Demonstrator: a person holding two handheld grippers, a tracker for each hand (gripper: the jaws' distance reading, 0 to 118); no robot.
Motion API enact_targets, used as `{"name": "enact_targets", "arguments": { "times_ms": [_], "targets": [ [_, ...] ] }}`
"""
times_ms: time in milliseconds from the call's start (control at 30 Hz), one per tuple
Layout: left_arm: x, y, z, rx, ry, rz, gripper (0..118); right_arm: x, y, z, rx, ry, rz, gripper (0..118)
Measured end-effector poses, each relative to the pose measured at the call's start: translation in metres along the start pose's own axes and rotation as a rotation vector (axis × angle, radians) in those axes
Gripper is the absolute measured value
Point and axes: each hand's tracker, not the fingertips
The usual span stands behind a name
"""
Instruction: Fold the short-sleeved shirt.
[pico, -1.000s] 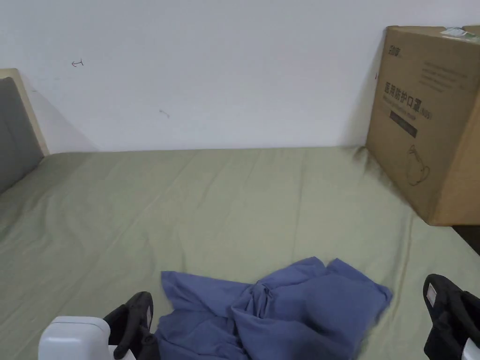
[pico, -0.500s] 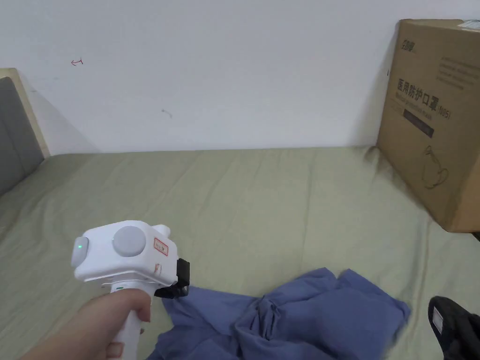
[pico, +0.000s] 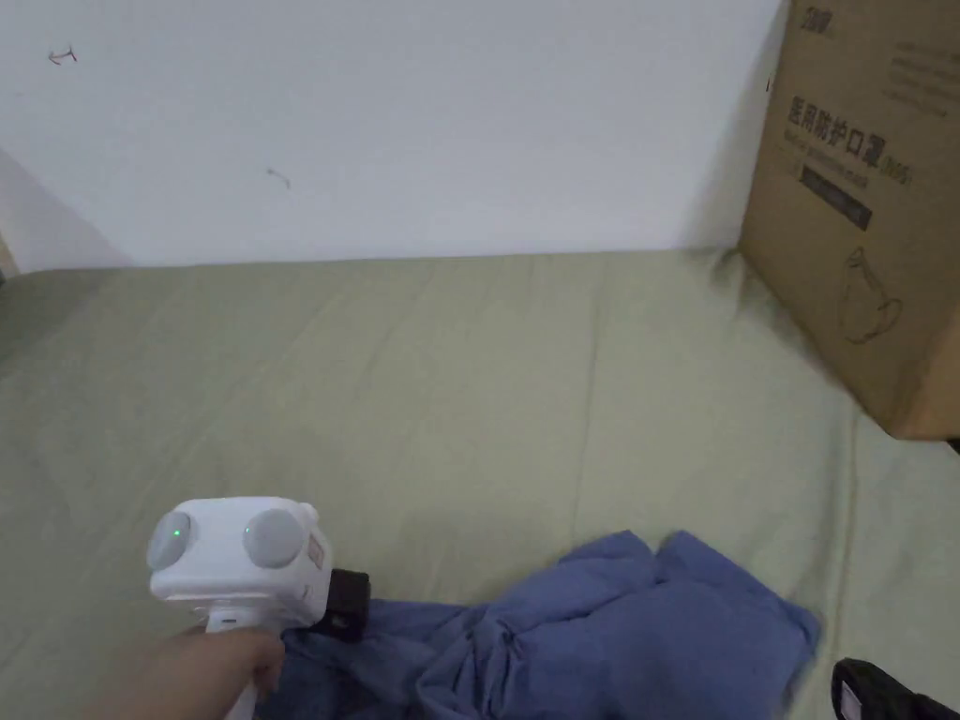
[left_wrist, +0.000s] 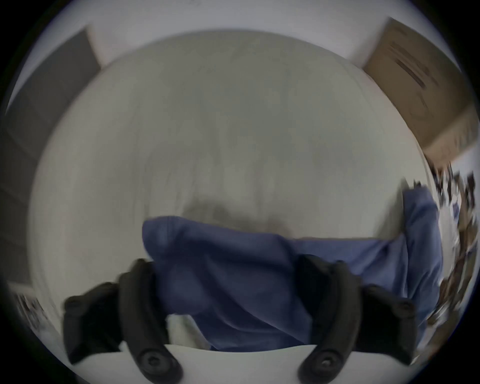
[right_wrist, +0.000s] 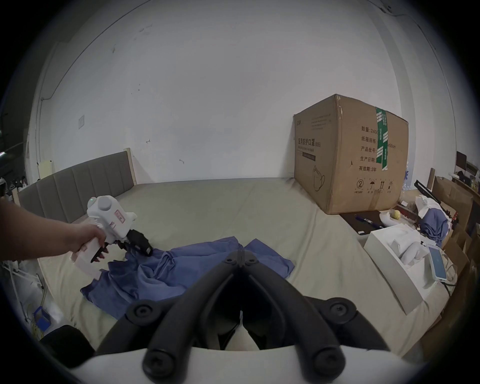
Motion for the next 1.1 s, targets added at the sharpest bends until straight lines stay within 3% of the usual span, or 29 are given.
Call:
{"name": "enact_targets", "arguments": {
  "times_ms": [100,167,267,300,333,367,400,433,467,533,567,667,733,767,867,967,1100],
  "targets": [
    [0.009,-0.012,0.019,0.053,-0.116,-0.032,8,0.008,0.012,-0.029,-0.002,0.006,0.011,0],
    [0.014,-0.018,0.029,0.078,-0.097,-0.043,8,0.018,0.026,-0.057,-0.035,0.011,0.000,0],
    [0.013,-0.023,0.037,0.105,-0.100,-0.091,8,0.047,0.049,-0.123,-0.260,0.160,-0.190,0],
    [0.012,-0.022,0.035,0.105,-0.098,-0.094,8,0.056,0.053,-0.149,-0.379,0.215,-0.275,13],
    [0.010,-0.023,0.036,0.108,-0.100,-0.092,8,0.063,0.056,-0.170,-0.519,0.229,-0.356,35],
    [0.008,-0.024,0.036,0.114,-0.105,-0.084,8,0.069,0.055,-0.196,-0.641,0.236,-0.436,66],
    [0.005,-0.025,0.037,0.118,-0.117,-0.066,8,0.074,0.048,-0.219,-0.713,0.243,-0.468,110],
    [0.004,-0.025,0.037,0.122,-0.128,-0.047,8,0.078,0.042,-0.237,-0.754,0.210,-0.476,116],
    [0.002,-0.026,0.037,0.121,-0.135,-0.032,8,0.081,0.036,-0.247,-0.748,0.158,-0.461,111],
    [-0.002,-0.028,0.037,0.114,-0.146,-0.018,8,0.087,0.030,-0.274,-0.786,-0.044,-0.321,110],
    [-0.003,-0.028,0.036,0.113,-0.147,-0.019,8,0.092,0.024,-0.284,-0.806,-0.110,-0.238,110],
    [-0.007,-0.031,0.033,0.106,-0.140,-0.029,8,0.108,0.006,-0.303,-0.856,-0.259,-0.132,106],
    [-0.010,-0.030,0.031,0.095,-0.147,-0.024,8,0.112,-0.003,-0.305,-0.931,-0.242,-0.129,101],
    [-0.012,-0.030,0.030,0.086,-0.153,-0.013,8,0.111,-0.007,-0.303,-0.942,-0.192,-0.148,84],
    [-0.016,-0.030,0.028,0.074,-0.166,0.012,8,0.111,0.008,-0.294,-0.913,-0.126,-0.066,61],
    [-0.017,-0.029,0.033,0.073,-0.166,0.024,8,0.107,0.020,-0.284,-0.888,-0.093,-0.004,0],
    [-0.019,-0.031,0.055,0.104,-0.169,0.040,8,0.120,0.044,-0.250,-0.768,-0.050,-0.089,0]
  ]
}}
